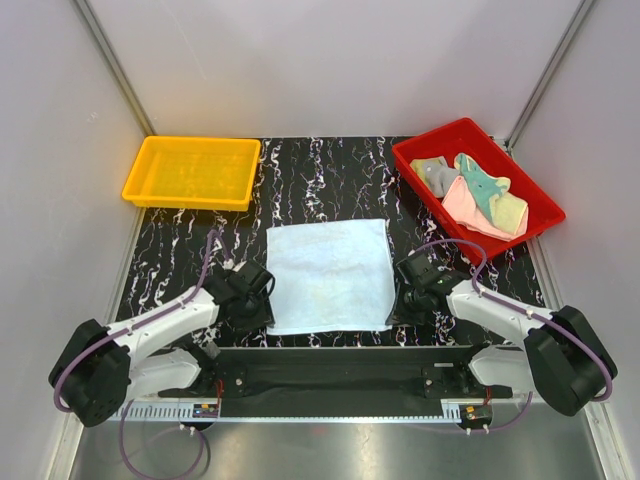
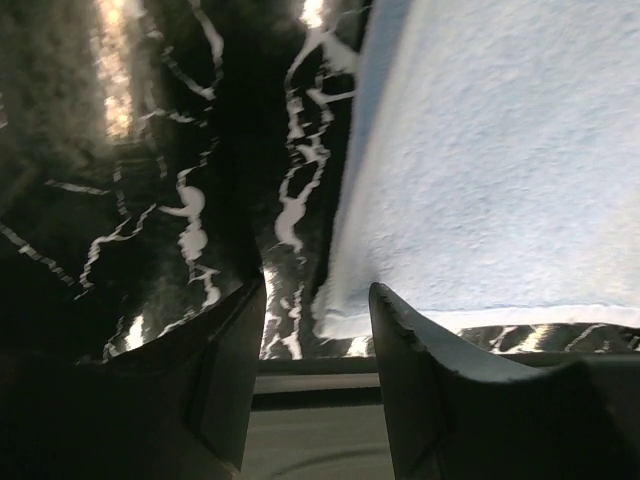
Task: Fold and stack the towels
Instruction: Fold the towel
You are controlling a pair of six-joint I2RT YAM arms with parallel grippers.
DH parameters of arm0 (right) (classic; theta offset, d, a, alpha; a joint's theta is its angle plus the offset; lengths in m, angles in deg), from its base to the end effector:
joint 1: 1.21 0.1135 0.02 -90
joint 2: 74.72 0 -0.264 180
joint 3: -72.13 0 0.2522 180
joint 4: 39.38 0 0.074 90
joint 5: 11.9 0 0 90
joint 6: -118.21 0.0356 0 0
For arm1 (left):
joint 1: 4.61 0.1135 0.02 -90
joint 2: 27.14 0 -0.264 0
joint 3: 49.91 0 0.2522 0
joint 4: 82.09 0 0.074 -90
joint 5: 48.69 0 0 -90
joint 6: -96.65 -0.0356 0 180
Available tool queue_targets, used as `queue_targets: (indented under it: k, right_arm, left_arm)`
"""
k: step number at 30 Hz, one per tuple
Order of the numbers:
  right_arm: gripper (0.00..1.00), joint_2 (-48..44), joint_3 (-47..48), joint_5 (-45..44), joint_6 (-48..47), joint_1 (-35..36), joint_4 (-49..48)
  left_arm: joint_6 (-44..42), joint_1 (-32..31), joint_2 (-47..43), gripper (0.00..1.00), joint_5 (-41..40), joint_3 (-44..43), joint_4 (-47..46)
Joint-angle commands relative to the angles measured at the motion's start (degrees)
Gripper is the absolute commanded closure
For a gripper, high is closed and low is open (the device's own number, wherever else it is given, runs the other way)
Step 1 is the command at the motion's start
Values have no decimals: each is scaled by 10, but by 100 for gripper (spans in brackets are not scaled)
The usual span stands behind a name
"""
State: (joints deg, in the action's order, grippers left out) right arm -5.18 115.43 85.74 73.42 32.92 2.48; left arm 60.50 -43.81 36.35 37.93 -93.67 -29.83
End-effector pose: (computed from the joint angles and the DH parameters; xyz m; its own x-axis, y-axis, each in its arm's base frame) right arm 0.1585 0.1132 0.1479 -0.9649 0.1957 -0.1752 0.1244 0.9278 0.3516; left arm 0.1357 -0.1080 0.1604 -0.9328 -0.2794 -0.2277 -0.2312 0.9485 -0.2166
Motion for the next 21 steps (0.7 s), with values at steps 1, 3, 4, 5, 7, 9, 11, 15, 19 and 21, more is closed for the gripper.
queue_targets:
  k: [1, 3, 4, 5, 7, 9, 11, 15, 19, 21]
  right_arm:
    - [91, -3, -2, -16, 0, 7, -7]
    - [92, -4, -1, -11, -3, 7, -9]
    - [92, -5, -1, -10, -5, 6, -14]
    - [92, -5, -2, -10, -4, 7, -16]
    - [92, -6, -5, -10, -7, 6, -23]
    - [92, -6, -9, -4, -9, 6, -31]
    - [93, -5, -11, 0, -11, 7, -35]
    - [93, -5, -12, 4, -13, 7, -37]
    - [94, -11, -12, 2, -11, 6, -33]
    - [94, -15, -12, 0, -8, 7, -31]
  left_arm:
    - [21, -7, 1, 49, -42, -27, 65]
    - [31, -11, -1, 49, -37, -16, 65]
    - [34, -12, -4, 49, -27, -8, 60]
    - [37, -13, -7, 49, -20, 0, 53]
    - [45, -13, -11, 49, 3, 24, 14]
    - [53, -13, -10, 49, 18, 36, -20]
    - [56, -13, 0, 49, 27, 43, -30]
    - [59, -14, 12, 52, 25, 49, -28]
    - [63, -15, 13, 57, 24, 58, -22]
    - [66, -18, 10, 59, 24, 59, -19]
